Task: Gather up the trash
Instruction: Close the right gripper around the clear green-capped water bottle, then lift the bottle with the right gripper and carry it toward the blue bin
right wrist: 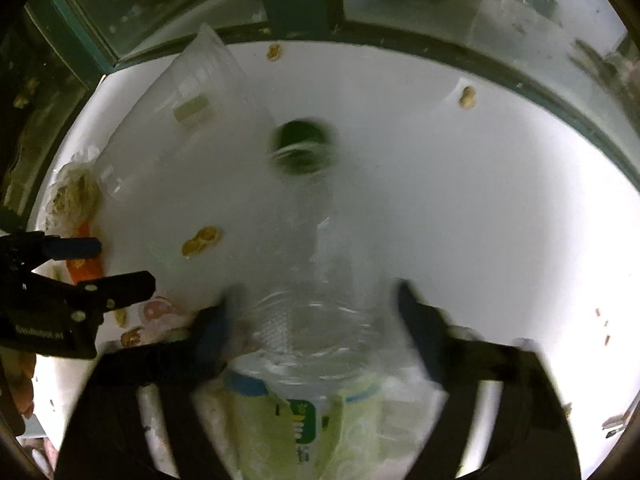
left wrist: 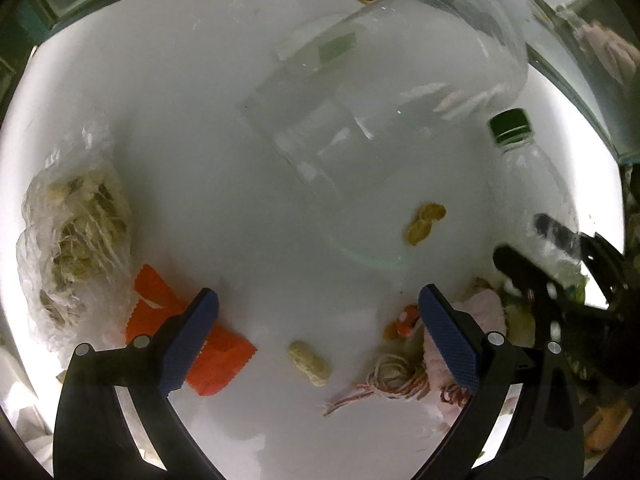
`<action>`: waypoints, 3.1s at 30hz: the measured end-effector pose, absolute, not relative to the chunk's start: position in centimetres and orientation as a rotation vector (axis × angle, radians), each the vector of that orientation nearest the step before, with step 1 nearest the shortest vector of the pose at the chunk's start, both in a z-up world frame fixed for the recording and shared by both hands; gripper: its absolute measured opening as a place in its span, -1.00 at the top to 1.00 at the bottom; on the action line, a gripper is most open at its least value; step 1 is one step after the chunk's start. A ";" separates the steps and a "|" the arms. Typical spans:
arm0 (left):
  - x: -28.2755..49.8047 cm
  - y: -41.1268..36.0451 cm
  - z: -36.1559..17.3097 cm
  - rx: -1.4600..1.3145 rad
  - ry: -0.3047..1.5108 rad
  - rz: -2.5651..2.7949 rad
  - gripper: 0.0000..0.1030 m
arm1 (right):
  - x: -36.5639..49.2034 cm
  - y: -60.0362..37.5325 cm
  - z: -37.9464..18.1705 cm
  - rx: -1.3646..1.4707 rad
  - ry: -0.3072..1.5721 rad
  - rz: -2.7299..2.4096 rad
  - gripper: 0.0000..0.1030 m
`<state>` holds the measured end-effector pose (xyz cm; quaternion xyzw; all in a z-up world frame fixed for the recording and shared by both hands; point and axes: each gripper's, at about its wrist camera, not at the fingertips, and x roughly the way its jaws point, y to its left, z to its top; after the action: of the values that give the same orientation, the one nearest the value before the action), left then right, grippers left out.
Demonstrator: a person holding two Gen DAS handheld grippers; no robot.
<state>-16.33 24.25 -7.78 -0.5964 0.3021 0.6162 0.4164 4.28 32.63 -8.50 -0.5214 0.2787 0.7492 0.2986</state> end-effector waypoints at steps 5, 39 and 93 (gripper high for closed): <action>-15.4 24.2 -7.7 -1.496 0.763 1.544 -0.88 | 4.3 32.4 -8.2 -1.393 0.720 1.981 -0.17; -2.8 11.3 3.7 -1.382 0.775 1.436 -0.88 | 15.7 17.6 4.6 -1.244 0.718 2.014 -0.17; 37.2 9.5 1.7 -1.000 1.246 0.808 -0.88 | 49.1 2.1 4.8 -0.963 1.070 1.478 -0.17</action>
<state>37.23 9.52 1.70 -0.4358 0.5432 0.3523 0.6252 49.10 2.13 4.83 -0.4006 0.4451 0.6147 0.5133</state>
